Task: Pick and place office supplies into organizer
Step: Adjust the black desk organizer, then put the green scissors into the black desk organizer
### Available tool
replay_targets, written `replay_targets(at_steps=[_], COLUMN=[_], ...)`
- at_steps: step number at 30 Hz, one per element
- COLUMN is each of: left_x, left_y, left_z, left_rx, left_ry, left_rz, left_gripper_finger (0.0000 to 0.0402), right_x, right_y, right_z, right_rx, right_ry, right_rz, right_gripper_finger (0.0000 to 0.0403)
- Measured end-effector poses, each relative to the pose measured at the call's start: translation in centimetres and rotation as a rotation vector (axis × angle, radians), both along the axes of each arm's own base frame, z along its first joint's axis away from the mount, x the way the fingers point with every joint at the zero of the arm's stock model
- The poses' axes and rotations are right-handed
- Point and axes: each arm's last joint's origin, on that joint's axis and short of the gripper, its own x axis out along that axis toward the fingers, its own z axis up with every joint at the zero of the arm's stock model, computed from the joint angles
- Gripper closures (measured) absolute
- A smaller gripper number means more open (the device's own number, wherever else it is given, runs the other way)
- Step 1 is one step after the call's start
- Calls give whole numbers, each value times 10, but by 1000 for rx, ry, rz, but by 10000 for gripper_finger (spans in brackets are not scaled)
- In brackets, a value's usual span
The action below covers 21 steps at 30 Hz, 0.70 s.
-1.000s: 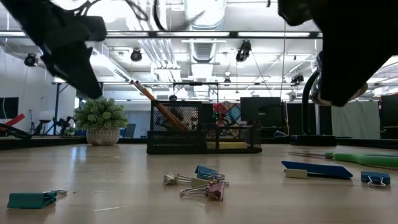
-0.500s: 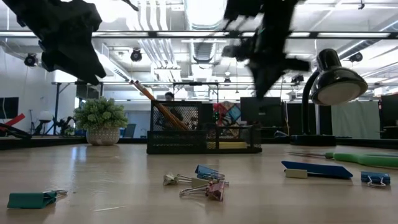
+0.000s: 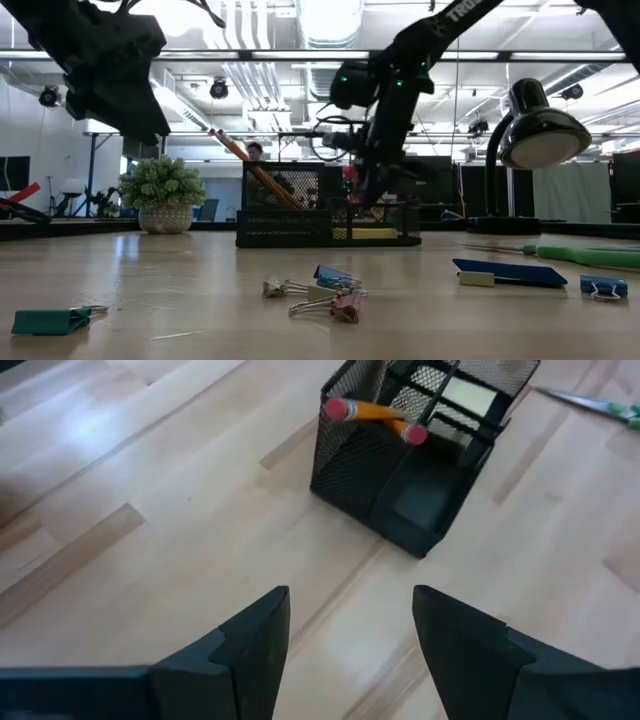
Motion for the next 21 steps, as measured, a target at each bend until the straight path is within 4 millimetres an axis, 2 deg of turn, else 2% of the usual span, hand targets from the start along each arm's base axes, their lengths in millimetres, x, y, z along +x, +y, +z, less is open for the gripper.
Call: replay_targets(at_steps=[5,10,14,17,18,20,21], left_x=[1,1,1,1,1,1,1], left_y=[0,0,0,0,0,-1,-1], left_z=[-2,-2,-2,-2,-3,-3,-3], left_rx=[9,13,18,17,13,11,16], left_ry=[14,10,6,8,13,28,38], left_rz=[1,4,7,6,2,-24,-42], left_gripper_finger=[203,203,203,203,203,203,203], right_x=[8,7,-3,-28,-37,-51,-57], right_y=[15,45,63,81,89,115,130], right_z=[-17,-14,19,50,63,79,80], right_rx=[63,47,-132,-398,-430,-324,-219], right_ry=[62,139,127,193,186,164,157], right_rz=[63,84,-28,-171,-170,-53,25], right_gripper_finger=[394,394,394,394,394,394,394])
